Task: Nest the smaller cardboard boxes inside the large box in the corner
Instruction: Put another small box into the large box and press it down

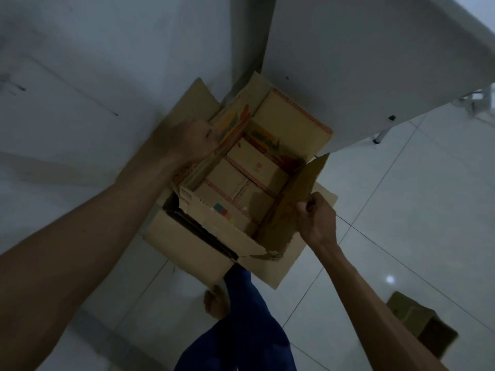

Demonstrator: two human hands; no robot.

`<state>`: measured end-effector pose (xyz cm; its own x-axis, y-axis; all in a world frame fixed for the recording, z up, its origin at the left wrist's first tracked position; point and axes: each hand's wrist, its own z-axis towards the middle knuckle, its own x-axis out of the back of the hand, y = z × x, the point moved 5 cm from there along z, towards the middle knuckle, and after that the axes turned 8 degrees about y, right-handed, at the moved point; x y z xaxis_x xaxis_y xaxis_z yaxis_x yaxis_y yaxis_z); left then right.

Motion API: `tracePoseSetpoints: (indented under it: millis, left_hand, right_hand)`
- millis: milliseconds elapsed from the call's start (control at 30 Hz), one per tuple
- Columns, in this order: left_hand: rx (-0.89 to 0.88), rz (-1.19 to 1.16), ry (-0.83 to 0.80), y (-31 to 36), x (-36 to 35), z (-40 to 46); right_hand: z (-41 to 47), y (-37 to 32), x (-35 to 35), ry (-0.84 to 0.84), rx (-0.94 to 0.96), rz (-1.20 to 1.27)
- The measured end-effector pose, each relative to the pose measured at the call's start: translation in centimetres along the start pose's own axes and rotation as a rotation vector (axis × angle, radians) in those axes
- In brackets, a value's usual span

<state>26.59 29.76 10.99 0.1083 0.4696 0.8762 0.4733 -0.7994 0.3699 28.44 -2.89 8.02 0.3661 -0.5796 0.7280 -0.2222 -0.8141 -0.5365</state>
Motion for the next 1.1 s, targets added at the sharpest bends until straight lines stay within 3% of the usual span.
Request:
tracePoseSetpoints:
  millis: [367, 567, 900, 1100]
  left_hand:
    - [0.1, -0.037, -0.102, -4.2, -4.9, -2.2]
    - [0.176, -0.143, -0.2, -5.8, -7.9, -3.8]
    - [0.257, -0.074, -0.295, -7.8, -11.8, -5.4]
    - [0.237, 0.056, -0.233, -6.9, -13.3, -6.1]
  right_hand:
    - [-2.1, -0.7, -4.5, -0.124, 0.029, 0.064]
    - [-2.2, 0.9, -6.9, -0.173, -0.081, 0.091]
    - [-2.6, 3.6, -10.2, -0.289, -0.28, 0.077]
    - [-2.2, 3.6, -11.9, -0.324, -0.208, -0.043]
